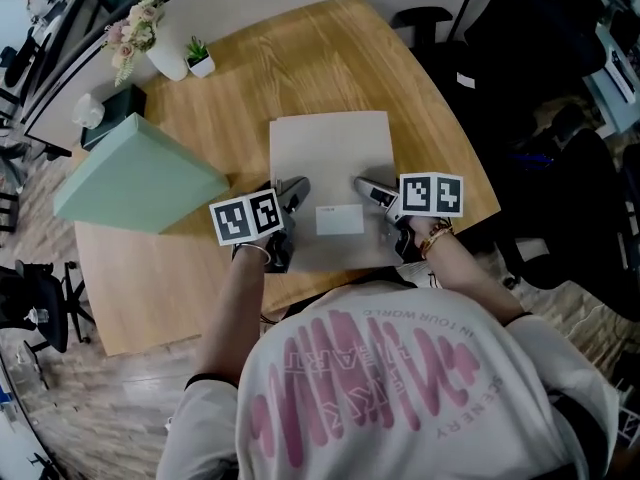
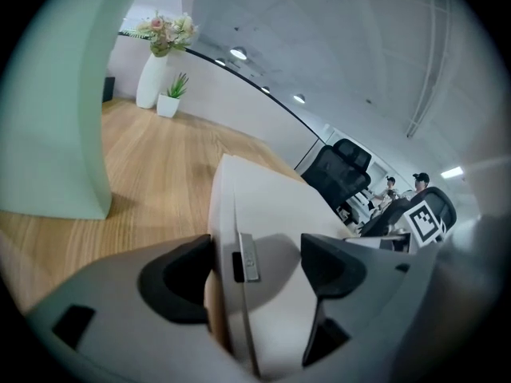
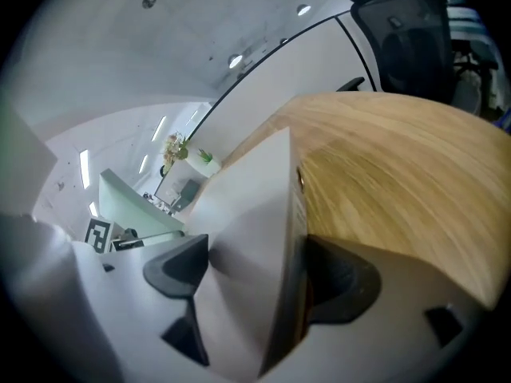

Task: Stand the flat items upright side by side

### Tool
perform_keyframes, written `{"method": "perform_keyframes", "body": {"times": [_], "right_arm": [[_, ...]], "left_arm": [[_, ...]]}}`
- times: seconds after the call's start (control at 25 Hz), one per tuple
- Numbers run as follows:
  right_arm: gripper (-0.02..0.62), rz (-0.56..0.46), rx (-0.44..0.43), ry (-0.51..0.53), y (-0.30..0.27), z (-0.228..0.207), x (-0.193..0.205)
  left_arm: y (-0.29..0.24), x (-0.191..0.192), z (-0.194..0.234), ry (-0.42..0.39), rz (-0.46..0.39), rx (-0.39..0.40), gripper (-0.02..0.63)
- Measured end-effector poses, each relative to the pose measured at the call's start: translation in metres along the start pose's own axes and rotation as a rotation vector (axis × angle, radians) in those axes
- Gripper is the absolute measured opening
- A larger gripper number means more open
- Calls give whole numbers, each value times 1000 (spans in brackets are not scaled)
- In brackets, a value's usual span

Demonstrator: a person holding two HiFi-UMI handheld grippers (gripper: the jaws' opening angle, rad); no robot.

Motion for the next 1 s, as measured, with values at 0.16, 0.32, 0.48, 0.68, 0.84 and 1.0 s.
{"method": "perform_keyframes", "body": {"times": [0.16,0.32,0.48,0.68,0.84,1.0], "right_arm": [[383,80,-13,53,5,8,13],[379,135,-46,83,4,13,30],[379,150,-34,87,7,25,55],[379,180,-40,107,13,52,99],[376,193,-54,128,11,84,143],[371,197,-90,240,2,119,178]], "left_arm": [[20,17,7,37,73,9,320],[33,35,14,11,161,6,327],[49,54,21,18,178,16,330],[92,93,38,25,156,36,333],[136,123,59,2,139,12,330],[182,145,83,-46,63,-22,327]]}}
Point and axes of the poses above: the fingertips, and each gripper's own axes: y backward along the fingers, z to its left, x out of its underside, the point moved 5 cm from there along y, backward along the fingers, and after that the axes turned 11 degrees about -x, right-handed, at the moved point
